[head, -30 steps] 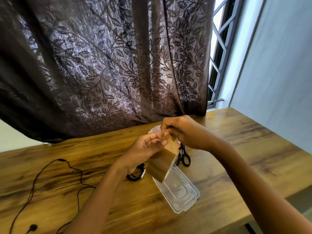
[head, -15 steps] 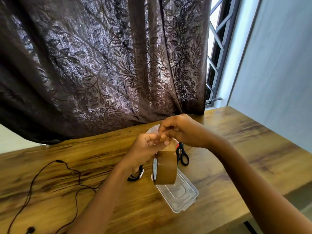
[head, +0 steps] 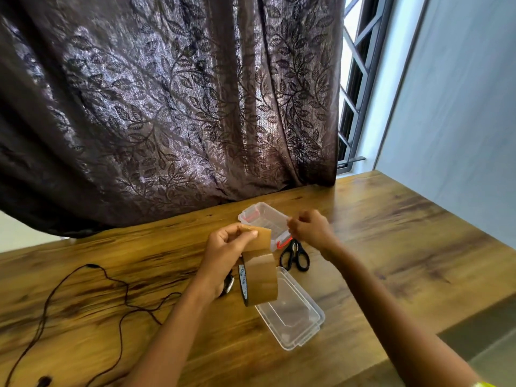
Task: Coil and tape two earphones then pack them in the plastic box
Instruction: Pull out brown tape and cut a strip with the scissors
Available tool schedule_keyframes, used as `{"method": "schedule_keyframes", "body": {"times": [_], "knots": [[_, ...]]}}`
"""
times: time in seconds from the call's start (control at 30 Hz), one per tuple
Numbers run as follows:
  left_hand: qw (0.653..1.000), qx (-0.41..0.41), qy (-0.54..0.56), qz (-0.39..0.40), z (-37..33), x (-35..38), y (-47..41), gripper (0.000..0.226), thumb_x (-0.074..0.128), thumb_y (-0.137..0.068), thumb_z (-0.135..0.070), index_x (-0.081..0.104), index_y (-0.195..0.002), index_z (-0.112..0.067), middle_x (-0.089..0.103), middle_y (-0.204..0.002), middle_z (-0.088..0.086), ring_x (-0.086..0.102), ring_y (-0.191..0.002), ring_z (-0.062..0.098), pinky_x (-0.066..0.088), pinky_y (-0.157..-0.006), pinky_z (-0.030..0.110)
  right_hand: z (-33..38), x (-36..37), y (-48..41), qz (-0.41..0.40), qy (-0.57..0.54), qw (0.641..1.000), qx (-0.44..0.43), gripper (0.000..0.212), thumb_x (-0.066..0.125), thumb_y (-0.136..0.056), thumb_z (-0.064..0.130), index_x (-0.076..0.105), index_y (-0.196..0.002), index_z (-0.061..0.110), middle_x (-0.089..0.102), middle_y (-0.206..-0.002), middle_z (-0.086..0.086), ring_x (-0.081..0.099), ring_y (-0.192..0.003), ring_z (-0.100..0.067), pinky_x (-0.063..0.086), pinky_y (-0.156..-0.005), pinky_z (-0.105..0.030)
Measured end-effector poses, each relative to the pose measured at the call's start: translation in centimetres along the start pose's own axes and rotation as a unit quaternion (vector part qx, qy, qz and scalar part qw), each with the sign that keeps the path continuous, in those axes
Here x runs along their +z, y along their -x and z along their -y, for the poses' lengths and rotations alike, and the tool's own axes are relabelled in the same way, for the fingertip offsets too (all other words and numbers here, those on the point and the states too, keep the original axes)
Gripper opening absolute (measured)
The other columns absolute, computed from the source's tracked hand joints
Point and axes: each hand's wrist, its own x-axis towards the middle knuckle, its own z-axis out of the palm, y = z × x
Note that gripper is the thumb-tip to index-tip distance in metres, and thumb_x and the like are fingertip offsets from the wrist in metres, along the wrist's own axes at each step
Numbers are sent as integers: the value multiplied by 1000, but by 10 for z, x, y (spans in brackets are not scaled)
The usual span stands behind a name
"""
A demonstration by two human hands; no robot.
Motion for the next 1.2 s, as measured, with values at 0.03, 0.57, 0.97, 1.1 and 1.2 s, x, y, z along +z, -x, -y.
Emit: {"method": "schedule_keyframes", "body": {"times": [0.03,0.57,0.97,1.1,1.2], "knots": [[1000,1,1,-3,0,-1,0,6,62,-85,-16,66,-83,-13,61,-73,-4,53,-71,7,44,-56,19,-15,8,-4,-25,30,999,27,15,53,-93,21,59,-84,10,61,-84,-6,53,-64,-10,44,-55,-21],[998,5,-7,-67,-10,-15,-13,20,57,-86,-17,63,-68,-21,59,-69,-5,51,-74,12,39,-59,26,-98,63,-44,-88,218,971,40,23,60,-76,9,58,-96,-2,62,-94,-19,61,-88,-36,46,-64,-34],[997,10,-13,-73,-17,-16,-31,20,56,-89,-21,63,-70,-21,58,-69,-6,49,-70,6,37,-60,23,-84,-11,-38,9,-262,934,242,16,61,-87,12,58,-81,-2,57,-73,-13,51,-56,-19,46,-42,-22],[998,29,-21,-58,-21,-14,-38,22,56,-89,-23,65,-69,-22,59,-68,-6,50,-70,7,38,-61,22,-80,-27,-19,11,-304,941,146,19,58,-87,3,58,-103,-7,63,-83,-16,59,-70,-22,49,-59,-26],[998,39,-23,-53,-26,-13,-42,21,57,-88,-25,65,-69,-23,59,-67,-8,50,-70,6,38,-60,22,-62,-31,-1,6,-289,956,53,34,71,-75,3,59,-107,1,69,-81,-10,64,-68,-17,48,-59,-23]]}}
